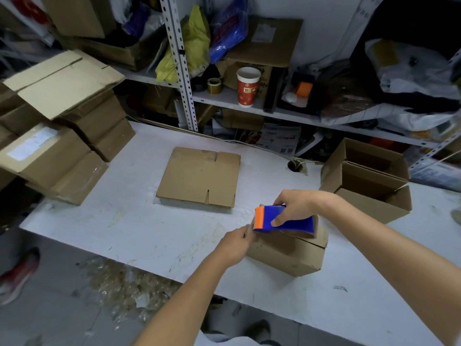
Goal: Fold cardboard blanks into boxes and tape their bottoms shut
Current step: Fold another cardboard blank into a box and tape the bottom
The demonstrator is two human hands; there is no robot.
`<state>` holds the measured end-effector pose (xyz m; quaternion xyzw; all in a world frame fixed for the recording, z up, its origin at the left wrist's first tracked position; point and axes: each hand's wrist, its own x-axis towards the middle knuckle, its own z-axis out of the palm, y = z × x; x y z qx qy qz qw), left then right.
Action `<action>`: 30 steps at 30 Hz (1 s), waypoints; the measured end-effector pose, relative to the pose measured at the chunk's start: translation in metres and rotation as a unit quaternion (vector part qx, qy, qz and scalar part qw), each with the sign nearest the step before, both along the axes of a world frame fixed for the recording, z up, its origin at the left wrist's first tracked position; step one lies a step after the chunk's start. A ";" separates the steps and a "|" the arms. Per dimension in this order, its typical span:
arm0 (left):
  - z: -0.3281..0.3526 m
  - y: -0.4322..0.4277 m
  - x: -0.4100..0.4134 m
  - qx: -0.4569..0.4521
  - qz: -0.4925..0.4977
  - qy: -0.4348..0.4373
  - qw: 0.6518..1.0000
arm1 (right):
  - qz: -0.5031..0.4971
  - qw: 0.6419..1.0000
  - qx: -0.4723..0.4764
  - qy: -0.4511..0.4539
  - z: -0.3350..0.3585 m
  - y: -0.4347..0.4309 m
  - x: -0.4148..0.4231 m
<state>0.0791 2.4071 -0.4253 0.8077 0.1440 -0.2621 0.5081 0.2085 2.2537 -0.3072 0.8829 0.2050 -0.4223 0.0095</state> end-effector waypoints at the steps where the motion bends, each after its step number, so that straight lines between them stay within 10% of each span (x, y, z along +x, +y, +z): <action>1: 0.001 -0.002 0.001 0.001 -0.002 0.004 1.000 | -0.003 1.000 -0.008 0.000 -0.002 0.000 0.000; 30: 0.016 0.014 0.039 -0.151 0.027 0.053 0.987 | -0.071 0.994 0.070 0.044 -0.013 -0.025 -0.004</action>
